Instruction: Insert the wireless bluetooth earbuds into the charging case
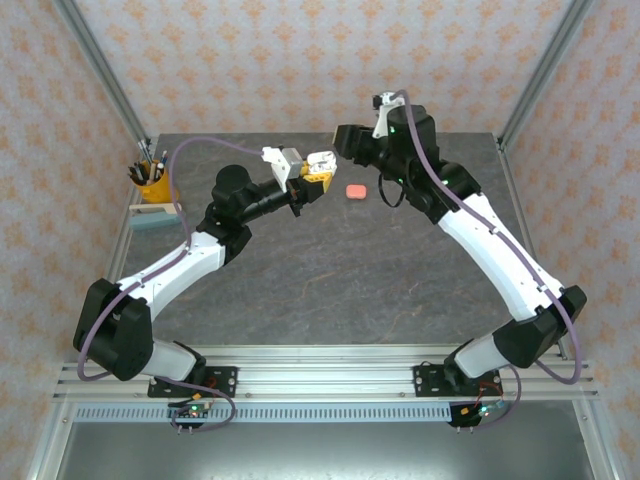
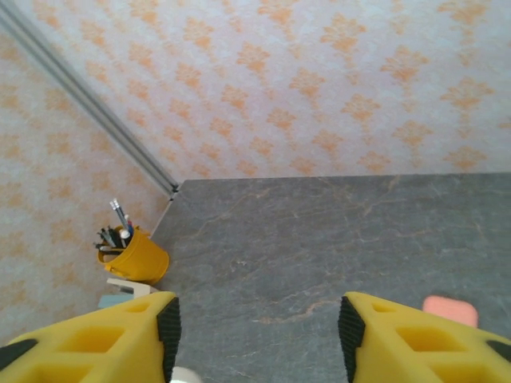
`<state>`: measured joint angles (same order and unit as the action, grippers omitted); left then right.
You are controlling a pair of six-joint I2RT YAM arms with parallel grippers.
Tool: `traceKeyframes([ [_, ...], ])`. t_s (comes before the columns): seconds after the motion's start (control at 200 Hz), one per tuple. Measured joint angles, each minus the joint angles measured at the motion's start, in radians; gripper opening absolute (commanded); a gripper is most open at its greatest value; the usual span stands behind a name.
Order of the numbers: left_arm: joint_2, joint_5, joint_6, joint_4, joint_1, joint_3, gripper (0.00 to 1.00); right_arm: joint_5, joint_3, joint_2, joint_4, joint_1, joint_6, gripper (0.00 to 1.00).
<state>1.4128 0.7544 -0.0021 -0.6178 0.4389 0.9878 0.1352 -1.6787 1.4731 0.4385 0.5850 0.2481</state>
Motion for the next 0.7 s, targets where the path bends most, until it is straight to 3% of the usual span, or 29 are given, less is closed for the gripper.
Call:
traceKeyframes([
  [0.18,0.000,0.000,0.003,0.000,0.000,0.000,0.00,-0.004,0.003,0.003,0.032,-0.012,0.025,0.43],
  [0.701,0.002,0.000,0.003,0.017,0.000,0.000,0.00,0.140,-0.002,0.059,0.085,-0.018,0.005,0.32],
])
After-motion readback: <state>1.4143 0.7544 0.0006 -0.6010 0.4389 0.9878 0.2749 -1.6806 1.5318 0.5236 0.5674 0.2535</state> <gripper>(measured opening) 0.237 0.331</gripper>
